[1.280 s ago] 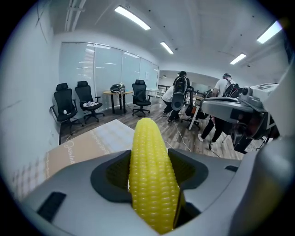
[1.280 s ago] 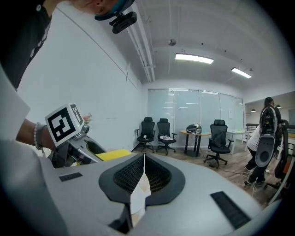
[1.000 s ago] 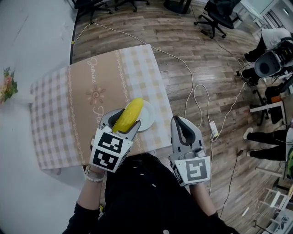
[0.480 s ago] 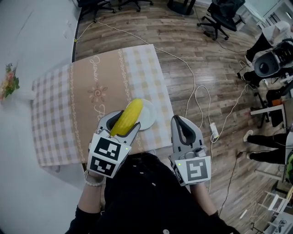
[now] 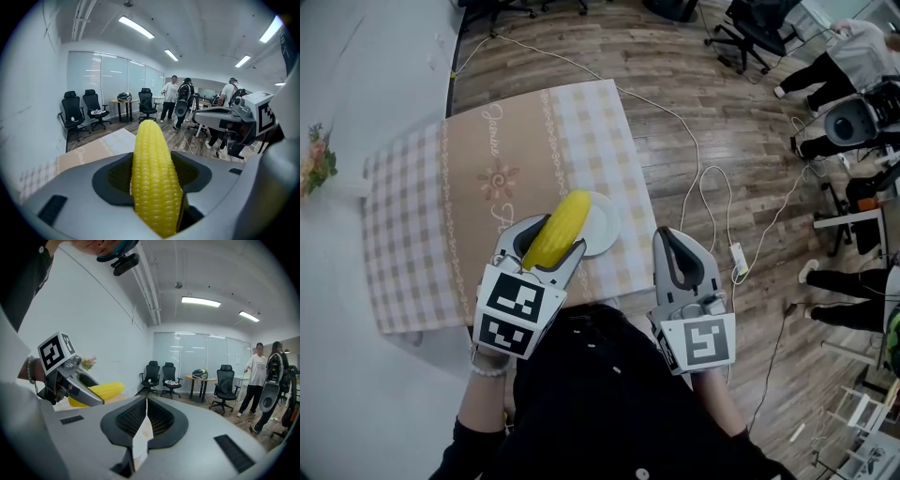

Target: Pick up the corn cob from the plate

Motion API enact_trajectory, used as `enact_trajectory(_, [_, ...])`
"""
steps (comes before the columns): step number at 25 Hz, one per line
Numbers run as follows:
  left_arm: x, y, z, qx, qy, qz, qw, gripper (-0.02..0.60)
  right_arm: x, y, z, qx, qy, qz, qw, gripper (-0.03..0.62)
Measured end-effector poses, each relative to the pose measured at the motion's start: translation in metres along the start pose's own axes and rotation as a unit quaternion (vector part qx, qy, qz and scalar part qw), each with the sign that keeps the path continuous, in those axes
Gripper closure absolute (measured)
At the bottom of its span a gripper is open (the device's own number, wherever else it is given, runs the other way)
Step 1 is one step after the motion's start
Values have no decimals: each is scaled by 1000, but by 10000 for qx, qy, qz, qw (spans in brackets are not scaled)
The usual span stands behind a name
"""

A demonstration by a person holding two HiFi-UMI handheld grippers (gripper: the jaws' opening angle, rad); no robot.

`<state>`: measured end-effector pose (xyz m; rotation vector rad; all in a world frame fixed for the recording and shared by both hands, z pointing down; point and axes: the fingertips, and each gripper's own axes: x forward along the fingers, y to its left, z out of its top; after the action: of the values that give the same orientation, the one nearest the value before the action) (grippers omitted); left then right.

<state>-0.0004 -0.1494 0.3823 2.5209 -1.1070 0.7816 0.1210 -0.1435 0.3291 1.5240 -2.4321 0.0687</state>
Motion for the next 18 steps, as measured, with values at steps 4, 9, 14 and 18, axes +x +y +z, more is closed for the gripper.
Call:
enact_trajectory(4, [-1,1,0,-17,-13,-1,10000,324,0,3,2,-69,-16,49,10000,551])
enact_trajectory(9, [-3,0,0,-10,-7,13,10000,322,-2,4,0,-52,36,28,10000,551])
enact_trajectory(14, [-2,-1,0,-13,-4,2,10000,324,-2,0,2,-49,76,-101,9999,551])
enact_trajectory(18, [-2,-1,0,-14,-7,-15,10000,322,-2,1,2,-71,46,-99,9999,551])
